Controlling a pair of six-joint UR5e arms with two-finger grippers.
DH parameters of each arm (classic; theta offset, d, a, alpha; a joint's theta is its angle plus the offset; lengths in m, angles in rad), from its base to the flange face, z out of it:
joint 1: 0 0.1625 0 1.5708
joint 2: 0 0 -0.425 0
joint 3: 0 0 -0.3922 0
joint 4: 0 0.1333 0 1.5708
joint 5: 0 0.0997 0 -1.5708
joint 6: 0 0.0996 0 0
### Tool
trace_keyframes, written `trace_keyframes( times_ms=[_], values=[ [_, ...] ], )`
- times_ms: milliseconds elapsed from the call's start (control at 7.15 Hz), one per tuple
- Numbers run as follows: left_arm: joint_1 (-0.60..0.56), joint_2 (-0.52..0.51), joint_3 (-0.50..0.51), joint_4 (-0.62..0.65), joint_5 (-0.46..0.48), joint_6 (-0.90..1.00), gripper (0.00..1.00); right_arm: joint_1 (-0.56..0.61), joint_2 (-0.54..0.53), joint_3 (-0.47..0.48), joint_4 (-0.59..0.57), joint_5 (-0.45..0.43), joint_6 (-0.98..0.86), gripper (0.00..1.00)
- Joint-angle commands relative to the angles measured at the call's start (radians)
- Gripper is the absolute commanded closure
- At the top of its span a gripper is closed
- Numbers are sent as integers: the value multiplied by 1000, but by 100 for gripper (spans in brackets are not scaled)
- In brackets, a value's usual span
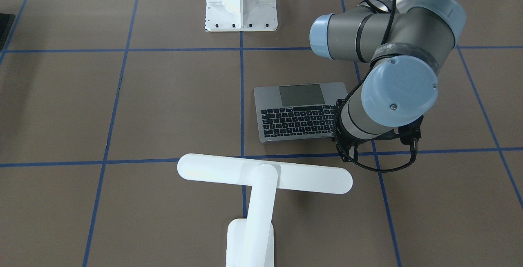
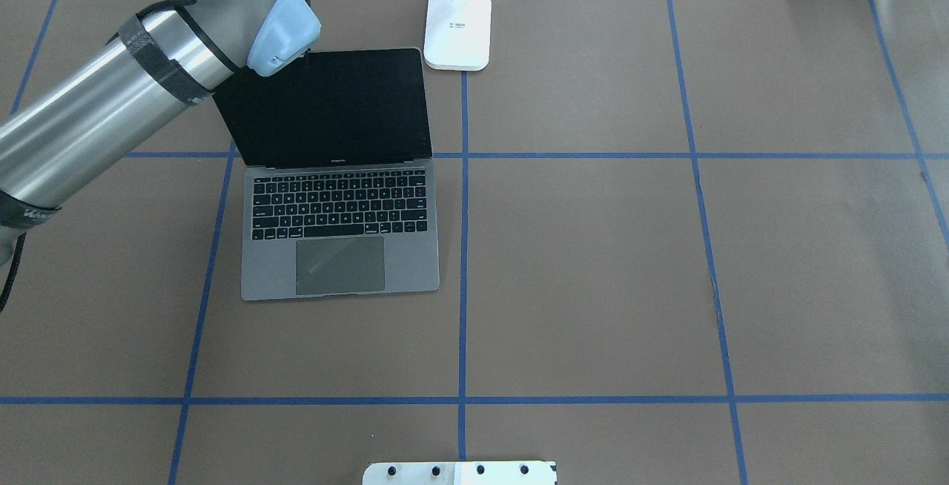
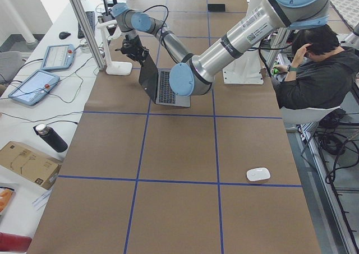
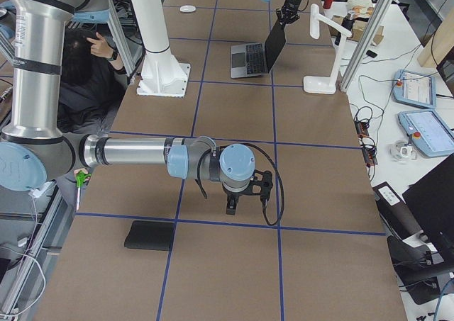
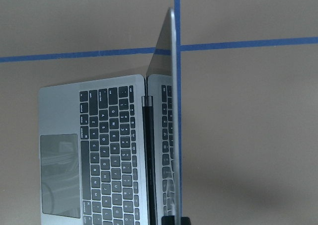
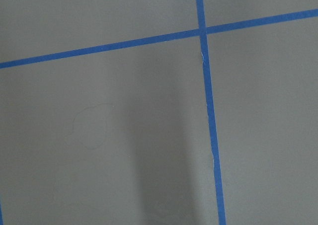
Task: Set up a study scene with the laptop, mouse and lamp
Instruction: 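Slide the laptop farther from the robot, beside the white lamp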
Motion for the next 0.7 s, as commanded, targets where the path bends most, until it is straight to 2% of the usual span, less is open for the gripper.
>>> trace_keyframes(
  times_ms=[0,559],
  values=[
    [-1,0,15,-38,2,1,100,0,1,-1,0,0,-1,0],
    [-1,0,66,-132,2,1,100,0,1,-1,-2,2,1,0]
  ],
)
